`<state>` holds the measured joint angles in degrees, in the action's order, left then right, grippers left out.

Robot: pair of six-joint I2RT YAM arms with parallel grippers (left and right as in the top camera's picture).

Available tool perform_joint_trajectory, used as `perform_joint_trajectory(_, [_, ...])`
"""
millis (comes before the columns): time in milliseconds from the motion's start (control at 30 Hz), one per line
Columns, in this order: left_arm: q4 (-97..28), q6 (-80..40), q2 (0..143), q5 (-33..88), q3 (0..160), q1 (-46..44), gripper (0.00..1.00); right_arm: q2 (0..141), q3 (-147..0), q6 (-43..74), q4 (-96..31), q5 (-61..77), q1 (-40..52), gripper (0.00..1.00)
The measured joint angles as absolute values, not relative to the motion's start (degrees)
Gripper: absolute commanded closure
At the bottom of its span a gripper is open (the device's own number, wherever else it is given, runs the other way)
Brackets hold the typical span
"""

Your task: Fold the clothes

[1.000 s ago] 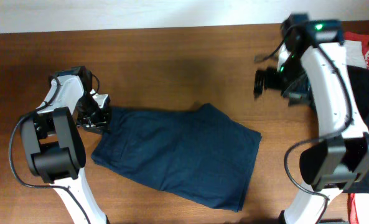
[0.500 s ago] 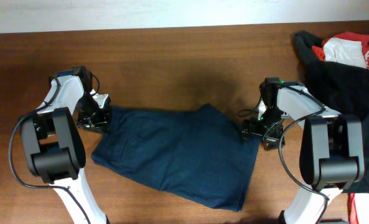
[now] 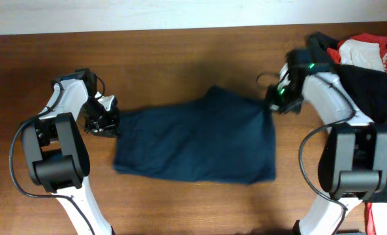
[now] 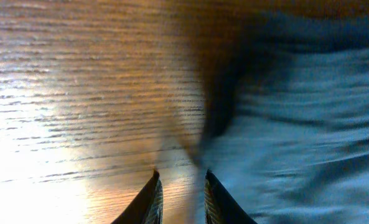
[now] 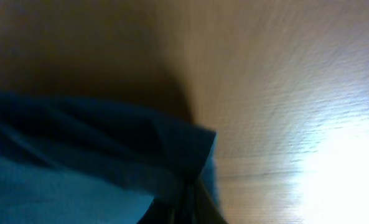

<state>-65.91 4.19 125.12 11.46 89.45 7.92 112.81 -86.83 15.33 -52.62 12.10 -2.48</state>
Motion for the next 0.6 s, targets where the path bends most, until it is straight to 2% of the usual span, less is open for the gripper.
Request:
perform_joint_trajectory(33, [-65.78,3.79,125.12,11.77,89.45,7.92,0.77,112.81,-90.39,15.25,-52.97,11.92,-3.92,0.57])
perform_joint_trajectory(67, [-65.67,3.4,125.12,12.21,89.45,7.92,0.76,112.81,-93.49,15.2,-53.47,11.88,-5.58,0.32])
perform_joint_trajectory(100, [-65.65,3.22,125.12,12.34,89.47,7.92,0.76,112.81,-95.33,15.25,-53.93,11.81,-6.61,0.01])
perform_joint_trajectory(300, [-68.73,2.96,126.1,16.36,90.87,7.81,0.76,112.81,-100.18,14.79,-59.88,11.46,-8.95,0.01])
perform_joint_trajectory(333, [-70.85,2.94,126.39,16.78,92.2,7.7,0.54,112.81,-100.2,14.83,-60.55,11.46,-8.95,0.01])
perform_joint_trajectory(367, [-71.75,2.96,126.39,18.11,94.32,7.4,0.01,112.81,-100.2,14.83,-61.01,11.46,-8.95,0.01])
perform_joint_trajectory(600, [-67.64,2.28,126.32,24.82,95.64,0.93,0.01,112.81,-100.2,14.79,-63.46,11.46,-8.95,0.01])
